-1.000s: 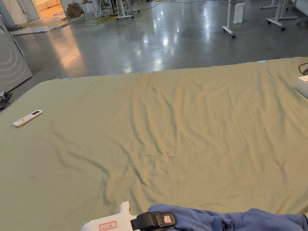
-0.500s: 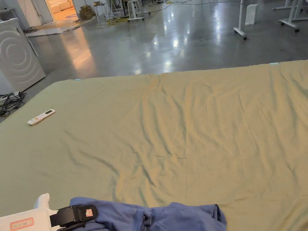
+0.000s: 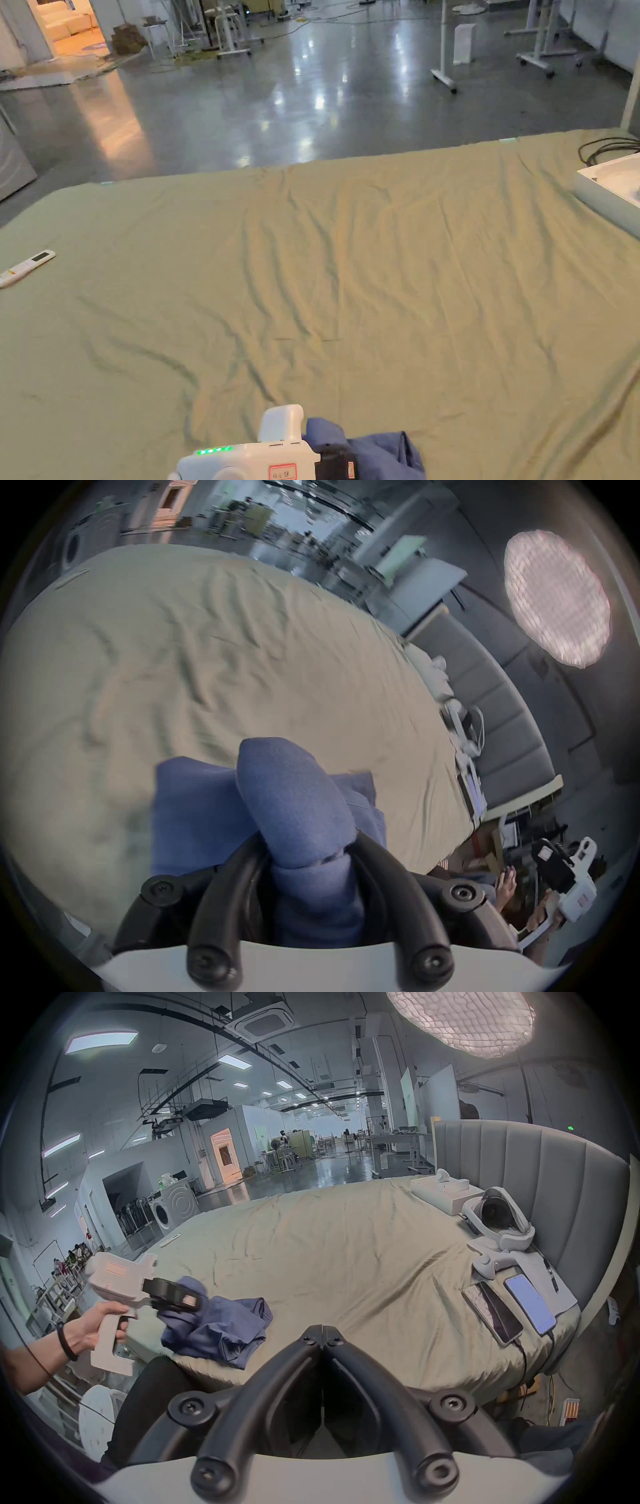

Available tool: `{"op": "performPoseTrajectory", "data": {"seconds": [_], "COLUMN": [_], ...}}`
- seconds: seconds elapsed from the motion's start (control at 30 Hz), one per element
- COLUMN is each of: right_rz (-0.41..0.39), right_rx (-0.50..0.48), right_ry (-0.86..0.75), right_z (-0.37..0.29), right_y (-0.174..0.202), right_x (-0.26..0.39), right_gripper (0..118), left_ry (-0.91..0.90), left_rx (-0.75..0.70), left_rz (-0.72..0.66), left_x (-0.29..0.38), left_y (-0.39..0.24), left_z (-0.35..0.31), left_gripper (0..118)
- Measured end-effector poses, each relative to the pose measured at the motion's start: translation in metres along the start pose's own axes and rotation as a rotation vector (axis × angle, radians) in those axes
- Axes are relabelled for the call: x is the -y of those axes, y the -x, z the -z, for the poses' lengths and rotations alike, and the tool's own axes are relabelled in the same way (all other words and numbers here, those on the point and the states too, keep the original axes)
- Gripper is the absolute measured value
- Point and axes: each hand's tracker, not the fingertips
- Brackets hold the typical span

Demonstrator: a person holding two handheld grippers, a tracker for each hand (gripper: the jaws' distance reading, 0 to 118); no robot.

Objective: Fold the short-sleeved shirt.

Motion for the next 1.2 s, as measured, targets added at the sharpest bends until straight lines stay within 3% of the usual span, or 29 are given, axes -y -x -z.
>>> {"op": "performPoseTrajectory", "data": {"seconds": [0.1,0.17,0.23,0.3,0.4,0.43,0.47,0.5,0.53,0.63,0.8,0.97,1.2], "right_rz": [0.001,0.004,0.005,0.002,0.001,-0.001,-0.007,-0.013,-0.015,-0.017,-0.034,-0.054,-0.016], "right_rx": [0.0,-0.009,-0.025,-0.036,-0.049,-0.051,-0.05,-0.049,-0.047,-0.048,-0.046,-0.125,-0.304], "right_ry": [0.019,0.03,0.033,0.035,0.04,0.045,0.049,0.051,0.056,0.066,0.083,0.139,0.31], "right_z": [0.002,0.006,0.008,0.012,0.013,0.013,0.012,0.012,0.012,0.012,0.018,0.05,0.169], "right_y": [0.001,0.0,0.002,0.005,0.008,0.01,0.011,0.012,0.012,0.012,0.018,0.037,0.092], "right_x": [0.005,0.009,0.009,0.011,0.012,0.012,0.012,0.013,0.013,0.012,0.006,-0.003,-0.018], "right_gripper": [0,0,0,0,0,0,0,0,0,0,0,0,0], "left_ry": [-0.086,-0.191,-0.274,-0.296,-0.203,-0.165,-0.141,-0.091,-0.06,0.052,-0.009,-0.163,-0.267], "left_rx": [0.11,0.164,0.164,0.118,0.234,0.259,0.315,0.339,0.309,0.165,0.192,0.419,0.327], "left_rz": [0.023,0.016,-0.017,-0.114,-0.205,-0.251,-0.284,-0.273,-0.257,-0.175,-0.224,-0.224,-0.21], "left_x": [-0.002,-0.004,-0.001,0.004,0.016,0.02,0.028,0.03,0.035,0.038,0.034,0.027,0.027], "left_y": [-0.012,-0.015,-0.012,-0.005,0.003,0.002,0.0,-0.001,-0.004,-0.004,-0.008,-0.008,0.041], "left_z": [-0.019,-0.047,-0.067,-0.075,-0.049,-0.035,-0.019,-0.004,0.012,0.058,0.053,-0.006,-0.093], "left_gripper": [23,50,70,70,70,67,54,28,11,9,1,2,2]}}
